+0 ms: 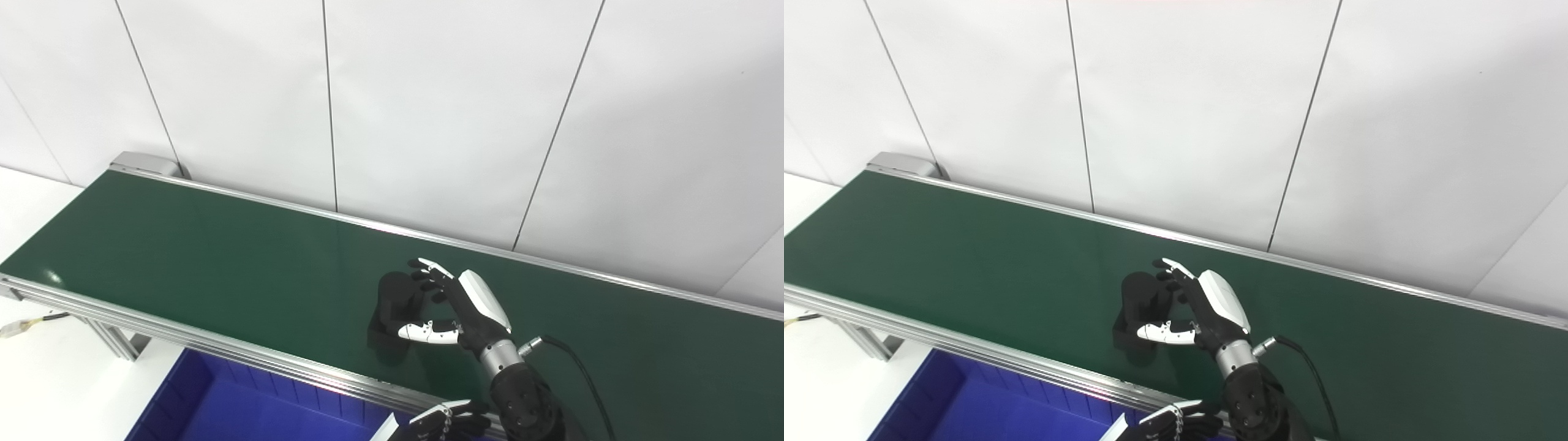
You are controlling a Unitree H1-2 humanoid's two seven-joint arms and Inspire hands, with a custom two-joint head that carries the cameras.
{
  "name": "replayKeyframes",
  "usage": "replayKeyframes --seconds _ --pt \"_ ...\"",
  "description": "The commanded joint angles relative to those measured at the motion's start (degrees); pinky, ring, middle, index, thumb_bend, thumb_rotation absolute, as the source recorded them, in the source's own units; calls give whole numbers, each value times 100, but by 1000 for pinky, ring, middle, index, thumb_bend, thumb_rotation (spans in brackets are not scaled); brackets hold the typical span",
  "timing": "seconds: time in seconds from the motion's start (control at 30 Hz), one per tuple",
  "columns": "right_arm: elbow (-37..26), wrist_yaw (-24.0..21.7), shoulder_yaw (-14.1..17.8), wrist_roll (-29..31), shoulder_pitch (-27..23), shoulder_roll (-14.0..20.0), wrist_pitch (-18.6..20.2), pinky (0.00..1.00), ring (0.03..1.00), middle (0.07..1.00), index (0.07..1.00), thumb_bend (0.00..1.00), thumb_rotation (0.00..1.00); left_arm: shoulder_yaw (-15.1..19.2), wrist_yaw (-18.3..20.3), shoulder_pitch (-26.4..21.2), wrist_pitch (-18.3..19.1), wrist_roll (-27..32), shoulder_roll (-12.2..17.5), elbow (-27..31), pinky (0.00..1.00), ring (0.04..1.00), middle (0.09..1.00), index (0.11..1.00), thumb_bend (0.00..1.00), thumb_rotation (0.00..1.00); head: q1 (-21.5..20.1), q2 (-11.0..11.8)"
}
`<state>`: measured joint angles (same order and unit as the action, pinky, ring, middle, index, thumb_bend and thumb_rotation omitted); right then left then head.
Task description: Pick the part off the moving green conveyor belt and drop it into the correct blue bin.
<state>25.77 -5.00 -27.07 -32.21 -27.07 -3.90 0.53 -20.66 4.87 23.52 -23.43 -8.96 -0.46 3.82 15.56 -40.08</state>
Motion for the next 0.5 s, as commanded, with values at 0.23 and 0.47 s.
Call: replayKeyframes --seconds 0.23,0.47 --pt "227 547 -58 -212 -258 -182 -144 699 779 801 836 687 254 -65 -14 77 -71 -32 -83 344 736 772 793 831 762 795 4 -55" --pt "177 850 -21 -264 -145 -194 -152 663 728 745 771 709 166 -79 -13 107 8 -22 -115 417 740 774 788 828 779 795 8 -110"
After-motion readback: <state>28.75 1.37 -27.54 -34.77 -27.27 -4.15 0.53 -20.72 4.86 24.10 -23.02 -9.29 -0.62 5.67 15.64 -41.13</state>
